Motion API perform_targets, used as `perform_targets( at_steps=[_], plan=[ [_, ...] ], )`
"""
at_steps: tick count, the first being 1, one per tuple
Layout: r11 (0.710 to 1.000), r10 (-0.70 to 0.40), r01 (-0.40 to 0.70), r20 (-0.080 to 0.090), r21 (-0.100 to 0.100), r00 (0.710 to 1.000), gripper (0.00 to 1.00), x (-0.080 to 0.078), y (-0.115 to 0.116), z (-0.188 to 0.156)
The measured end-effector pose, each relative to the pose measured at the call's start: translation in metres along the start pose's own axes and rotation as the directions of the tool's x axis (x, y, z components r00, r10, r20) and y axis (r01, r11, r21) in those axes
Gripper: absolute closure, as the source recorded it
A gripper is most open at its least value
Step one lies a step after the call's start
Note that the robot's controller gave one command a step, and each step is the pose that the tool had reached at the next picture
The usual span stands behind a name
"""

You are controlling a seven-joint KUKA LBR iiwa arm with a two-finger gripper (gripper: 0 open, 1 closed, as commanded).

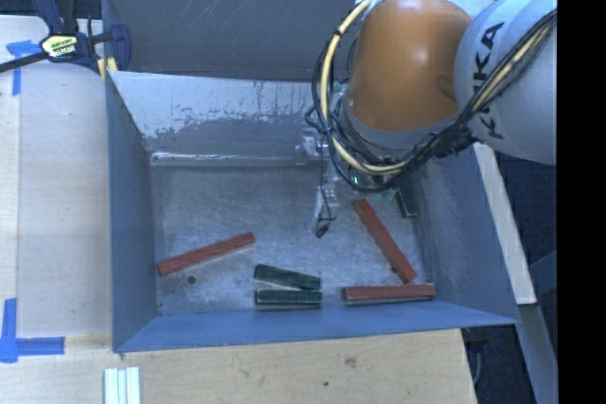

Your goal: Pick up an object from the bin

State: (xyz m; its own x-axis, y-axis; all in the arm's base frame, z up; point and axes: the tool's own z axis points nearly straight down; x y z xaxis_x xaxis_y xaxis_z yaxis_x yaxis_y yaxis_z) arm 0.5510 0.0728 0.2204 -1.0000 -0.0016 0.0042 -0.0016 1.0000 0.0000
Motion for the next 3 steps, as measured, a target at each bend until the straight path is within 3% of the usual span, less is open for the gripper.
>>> perform_targets(
  at_steps=[1, 2, 3],
  plan=[
    [0.956, -0.294, 0.294, 0.006, 0.002, 0.956, 0.00, 0.0546, 0.0321, 0.1509],
    [0.957, -0.290, 0.290, 0.006, 0.002, 0.957, 1.00, 0.0534, 0.0315, 0.1469],
    [0.957, -0.290, 0.290, 0.013, 0.002, 0.957, 0.00, 0.0522, 0.0322, 0.1491]
  ],
)
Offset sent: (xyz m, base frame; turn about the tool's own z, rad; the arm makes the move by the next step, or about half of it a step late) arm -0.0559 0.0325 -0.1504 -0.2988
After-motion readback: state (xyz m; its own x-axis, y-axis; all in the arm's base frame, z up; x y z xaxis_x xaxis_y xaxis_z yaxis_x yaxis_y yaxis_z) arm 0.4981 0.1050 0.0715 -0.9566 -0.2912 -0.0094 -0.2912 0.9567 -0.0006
